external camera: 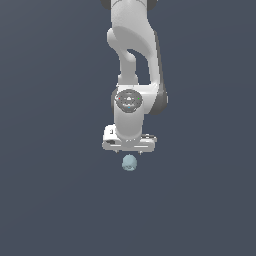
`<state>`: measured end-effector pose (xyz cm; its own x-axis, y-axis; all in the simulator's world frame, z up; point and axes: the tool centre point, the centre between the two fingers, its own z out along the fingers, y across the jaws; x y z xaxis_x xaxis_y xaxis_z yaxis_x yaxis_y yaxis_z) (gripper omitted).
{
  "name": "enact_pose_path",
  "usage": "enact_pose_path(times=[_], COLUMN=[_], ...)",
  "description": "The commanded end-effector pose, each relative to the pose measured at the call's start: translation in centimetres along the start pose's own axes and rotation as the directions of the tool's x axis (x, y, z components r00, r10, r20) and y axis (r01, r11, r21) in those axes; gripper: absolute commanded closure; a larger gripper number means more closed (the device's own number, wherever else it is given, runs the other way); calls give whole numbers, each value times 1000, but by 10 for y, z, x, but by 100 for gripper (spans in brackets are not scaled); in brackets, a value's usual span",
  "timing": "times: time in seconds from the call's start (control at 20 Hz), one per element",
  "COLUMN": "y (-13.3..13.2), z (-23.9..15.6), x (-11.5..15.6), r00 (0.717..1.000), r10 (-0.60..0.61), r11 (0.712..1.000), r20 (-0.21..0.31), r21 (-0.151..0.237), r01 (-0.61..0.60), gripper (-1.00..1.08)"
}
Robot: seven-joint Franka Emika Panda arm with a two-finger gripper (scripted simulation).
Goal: Pick up the object and move it to a goal position.
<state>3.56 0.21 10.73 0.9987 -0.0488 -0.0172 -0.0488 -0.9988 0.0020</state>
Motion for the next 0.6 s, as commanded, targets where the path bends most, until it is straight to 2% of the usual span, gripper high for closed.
enact_pose_path(times=[0.0,0.55], y=[-3,-6], z=[8,20], x=[7,14], r00=[1000,1000], r10=[2,4], r11=[1000,1000], r20=[-9,-15], r21=[1,2], r01=[-2,-4], gripper=[-92,-92])
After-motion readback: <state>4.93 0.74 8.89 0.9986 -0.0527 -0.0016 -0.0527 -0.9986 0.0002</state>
